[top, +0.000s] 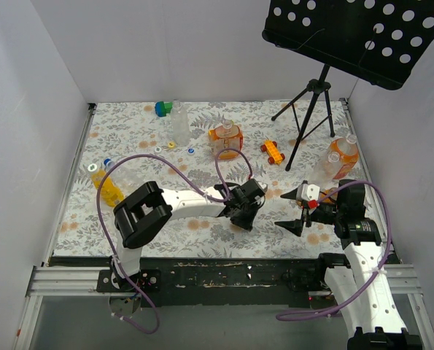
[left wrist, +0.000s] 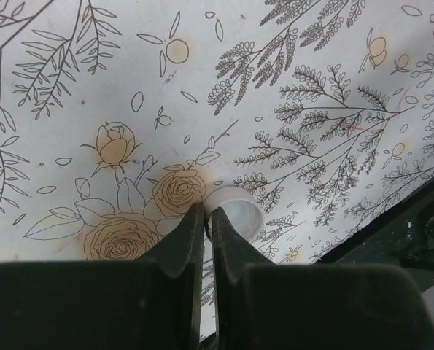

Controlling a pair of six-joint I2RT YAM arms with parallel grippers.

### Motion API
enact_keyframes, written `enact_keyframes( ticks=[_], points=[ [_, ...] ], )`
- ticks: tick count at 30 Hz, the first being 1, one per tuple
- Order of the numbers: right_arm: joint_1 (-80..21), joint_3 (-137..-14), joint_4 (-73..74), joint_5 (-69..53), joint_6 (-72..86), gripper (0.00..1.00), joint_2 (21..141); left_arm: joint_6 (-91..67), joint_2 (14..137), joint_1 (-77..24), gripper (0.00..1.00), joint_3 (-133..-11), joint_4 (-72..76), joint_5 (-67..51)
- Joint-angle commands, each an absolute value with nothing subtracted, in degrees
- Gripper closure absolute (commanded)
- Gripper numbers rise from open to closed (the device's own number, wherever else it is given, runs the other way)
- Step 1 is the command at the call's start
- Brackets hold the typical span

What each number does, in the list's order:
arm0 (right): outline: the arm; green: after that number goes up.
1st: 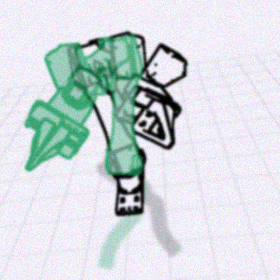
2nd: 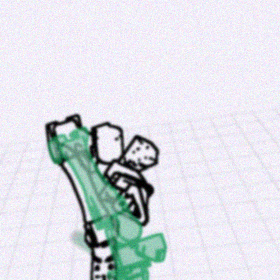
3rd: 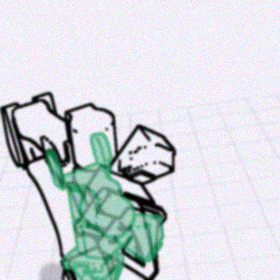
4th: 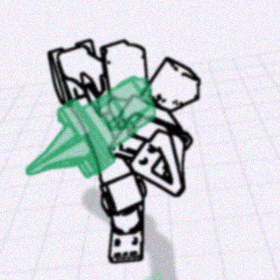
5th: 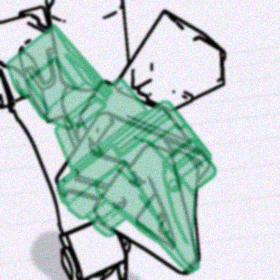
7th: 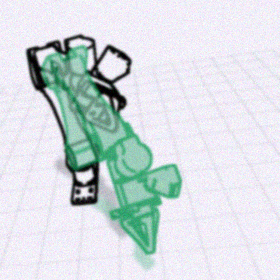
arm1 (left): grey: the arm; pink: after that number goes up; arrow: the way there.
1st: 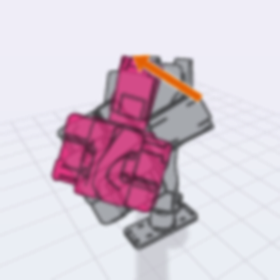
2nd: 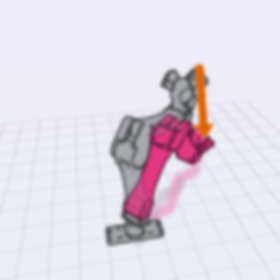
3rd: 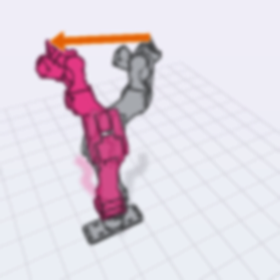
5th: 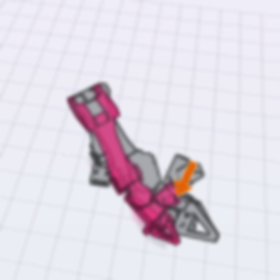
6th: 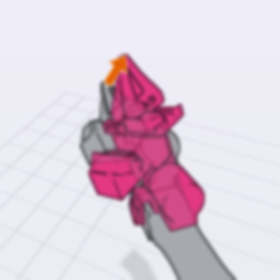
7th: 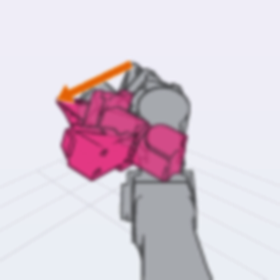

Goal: Unscrew the bottle caps
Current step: Pick up the bottle cap from the center of the board.

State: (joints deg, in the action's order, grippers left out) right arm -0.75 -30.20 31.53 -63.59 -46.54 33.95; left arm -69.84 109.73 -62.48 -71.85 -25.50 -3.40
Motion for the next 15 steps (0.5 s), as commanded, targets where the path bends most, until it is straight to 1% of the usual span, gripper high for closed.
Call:
enact_keyframes(
  ticks=[1, 9, 10, 15],
  points=[
    [-0.6, -30.2, 31.0, -64.8, -47.0, 0.1, 33.8, -69.3, 108.7, -63.2, 1.0, -71.5, -28.4, -0.9],
    [-0.5, -30.2, 31.0, -64.7, -47.1, 0.1, 33.9, -70.3, 101.2, -62.6, 1.0, -66.2, -28.3, 8.1],
    [1.0, -30.1, 31.0, -64.7, -47.2, 0.1, 34.0, -70.3, 100.2, -61.9, 1.0, -65.0, -28.2, 8.5],
    [1.1, -30.1, 31.0, -64.6, -47.3, 0.1, 34.0, -70.1, 94.4, -55.6, 1.0, -60.0, -25.4, 7.4]
  ],
)
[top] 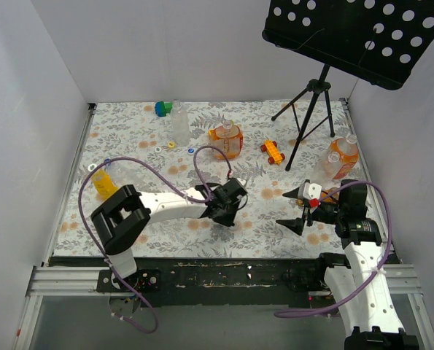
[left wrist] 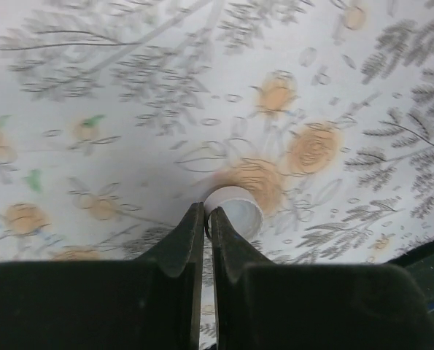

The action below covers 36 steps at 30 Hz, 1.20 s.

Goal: Unscrew the bottle caps
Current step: Pick up the bottle cap from the center of the board, then place the bottle cap at the center of the board.

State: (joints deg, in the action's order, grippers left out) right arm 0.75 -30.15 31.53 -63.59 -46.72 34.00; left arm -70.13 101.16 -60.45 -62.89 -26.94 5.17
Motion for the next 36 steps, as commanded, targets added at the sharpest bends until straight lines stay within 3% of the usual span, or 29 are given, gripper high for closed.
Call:
enact_keyframes(
  ticks=[1, 11, 36],
  points=[
    [1.1, -30.1, 31.0, -64.6, -47.2, 0.1, 34.0, -70.0, 93.4, -54.2, 1.0, -59.2, -24.7, 6.6],
    [1.1, -30.1, 31.0, -64.4, -47.4, 0.09, 34.5, -67.6, 90.3, -44.0, 1.0, -57.7, -19.9, 3.6],
    [1.2, -29.8, 31.2, -64.2, -47.9, 0.09, 34.2, -67.5, 107.1, -33.8, 1.0, -71.6, -12.8, 8.2]
  ],
)
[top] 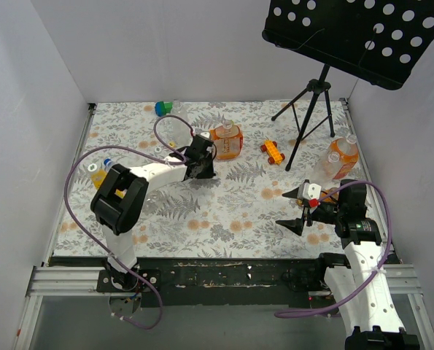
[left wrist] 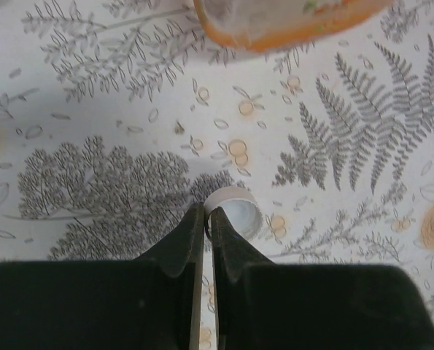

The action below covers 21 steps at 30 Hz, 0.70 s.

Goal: Unscrew the bottle caps
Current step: Place the bottle cap at the center of the board.

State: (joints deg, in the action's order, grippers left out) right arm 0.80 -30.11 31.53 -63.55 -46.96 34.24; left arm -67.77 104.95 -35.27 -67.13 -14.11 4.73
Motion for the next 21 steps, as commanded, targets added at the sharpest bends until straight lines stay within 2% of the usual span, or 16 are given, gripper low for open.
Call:
enact_keyframes(
  ticks=[1, 7, 9, 14, 17, 21],
  points=[
    [1.2, -29.8, 31.3, -64.2, -47.9, 0.08, 34.4, -67.5, 108.1, -33.4, 1.0, -72.7, -13.0, 8.4],
    [1.2, -29.8, 31.2, -64.2, -48.1, 0.09, 34.3, -67.6, 111.1, -31.3, 0.99, -76.2, -13.8, 8.0],
    [1.2, -29.8, 31.2, -64.1, -48.1, 0.09, 34.2, -67.8, 111.7, -30.9, 0.94, -76.9, -14.1, 7.5],
    [1.2, -29.8, 31.3, -63.9, -48.2, 0.09, 34.2, -67.9, 111.3, -30.8, 0.7, -76.7, -14.3, 6.9],
    [1.2, -29.8, 31.3, -63.9, -48.3, 0.09, 34.1, -67.6, 109.3, -30.7, 0.64, -75.7, -14.3, 6.5],
    [1.2, -29.9, 31.4, -63.9, -48.3, 0.09, 34.1, -66.7, 104.9, -30.7, 0.62, -73.5, -14.4, 5.5]
  ],
)
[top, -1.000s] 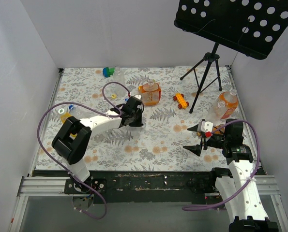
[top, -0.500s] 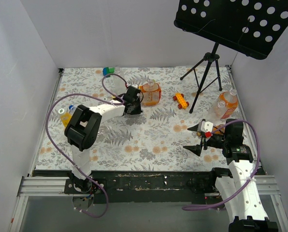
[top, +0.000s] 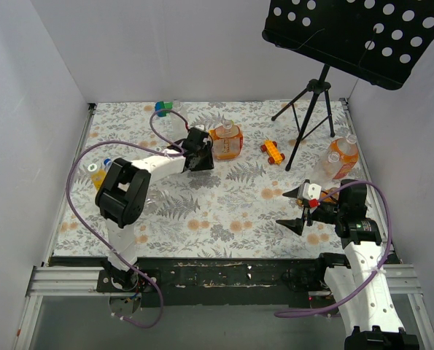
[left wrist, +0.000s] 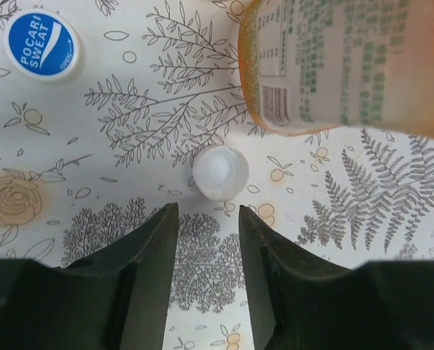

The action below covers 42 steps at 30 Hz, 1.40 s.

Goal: Unscrew the bottle caps
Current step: Place the bottle cap at the center of the board, then move the plastic bottle to the center of the board.

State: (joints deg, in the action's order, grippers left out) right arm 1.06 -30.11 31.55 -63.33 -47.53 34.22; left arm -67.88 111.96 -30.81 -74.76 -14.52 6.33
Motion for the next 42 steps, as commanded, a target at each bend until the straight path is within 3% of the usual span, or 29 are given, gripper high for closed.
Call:
enact_keyframes(
  ticks=[1, 14, 23, 33, 42],
  points=[
    [1.3, -29.9, 31.3, -63.9, -48.3, 0.09, 34.0, -66.4, 103.5, -30.7, 0.6, -72.9, -14.4, 4.9],
    [2.8, -29.8, 31.5, -64.3, -48.0, 0.09, 33.6, -63.5, 78.7, -30.6, 0.18, -62.1, -17.2, -3.4],
    [4.5, -29.6, 31.6, -65.4, -48.3, 0.09, 33.0, -60.3, 62.9, -30.5, 0.02, -61.5, -23.0, -8.7],
    [4.7, -30.0, 32.0, -66.0, -49.0, 0.08, 32.0, -54.8, 51.4, -30.5, 0.02, -65.4, -39.6, -7.8],
    [4.7, -30.7, 33.6, -67.4, -50.4, 0.09, 32.9, -41.7, 52.9, -30.5, 0.02, -64.5, -51.9, 1.4]
  ],
)
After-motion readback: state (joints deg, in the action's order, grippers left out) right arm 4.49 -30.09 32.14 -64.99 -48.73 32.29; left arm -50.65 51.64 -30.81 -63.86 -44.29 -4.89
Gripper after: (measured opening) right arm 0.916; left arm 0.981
